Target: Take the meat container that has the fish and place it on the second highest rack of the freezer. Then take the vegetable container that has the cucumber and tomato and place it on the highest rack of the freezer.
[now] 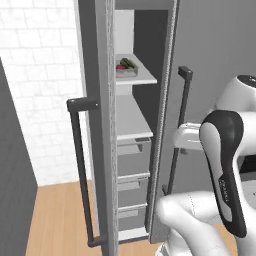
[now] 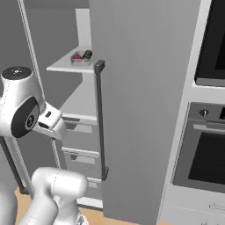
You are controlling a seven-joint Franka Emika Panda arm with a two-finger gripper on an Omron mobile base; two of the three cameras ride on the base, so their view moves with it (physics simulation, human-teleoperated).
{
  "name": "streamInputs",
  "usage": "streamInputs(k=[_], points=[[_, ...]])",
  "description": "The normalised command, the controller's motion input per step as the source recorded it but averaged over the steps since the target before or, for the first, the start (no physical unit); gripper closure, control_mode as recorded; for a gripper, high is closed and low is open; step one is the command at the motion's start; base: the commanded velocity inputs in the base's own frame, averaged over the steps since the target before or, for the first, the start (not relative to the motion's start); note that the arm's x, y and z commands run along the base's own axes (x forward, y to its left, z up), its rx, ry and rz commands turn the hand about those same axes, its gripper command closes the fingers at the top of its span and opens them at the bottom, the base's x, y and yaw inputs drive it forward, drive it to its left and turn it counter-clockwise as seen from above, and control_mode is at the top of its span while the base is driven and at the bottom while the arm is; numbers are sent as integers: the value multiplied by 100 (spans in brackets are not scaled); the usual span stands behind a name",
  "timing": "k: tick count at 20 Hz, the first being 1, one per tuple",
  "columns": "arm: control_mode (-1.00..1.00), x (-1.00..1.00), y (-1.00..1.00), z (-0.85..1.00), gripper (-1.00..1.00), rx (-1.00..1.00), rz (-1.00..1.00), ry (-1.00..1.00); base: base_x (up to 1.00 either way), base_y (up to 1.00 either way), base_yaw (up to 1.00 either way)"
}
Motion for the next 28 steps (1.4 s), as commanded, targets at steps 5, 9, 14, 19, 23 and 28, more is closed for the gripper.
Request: streamInputs(k=[5, 9, 14, 19, 23, 28], points=[[100, 0, 0, 0, -100, 0, 0, 0, -10, -99, -10], [100, 0, 0, 0, -100, 0, 0, 0, 21, -100, -7], [100, 0, 0, 0, -100, 0, 0, 0, 28, -100, -6], [100, 0, 0, 0, -100, 0, 0, 0, 37, -100, -4], [100, 0, 0, 0, -100, 0, 0, 0, 51, -100, -1], [100, 0, 0, 0, -100, 0, 0, 0, 50, -100, 0]])
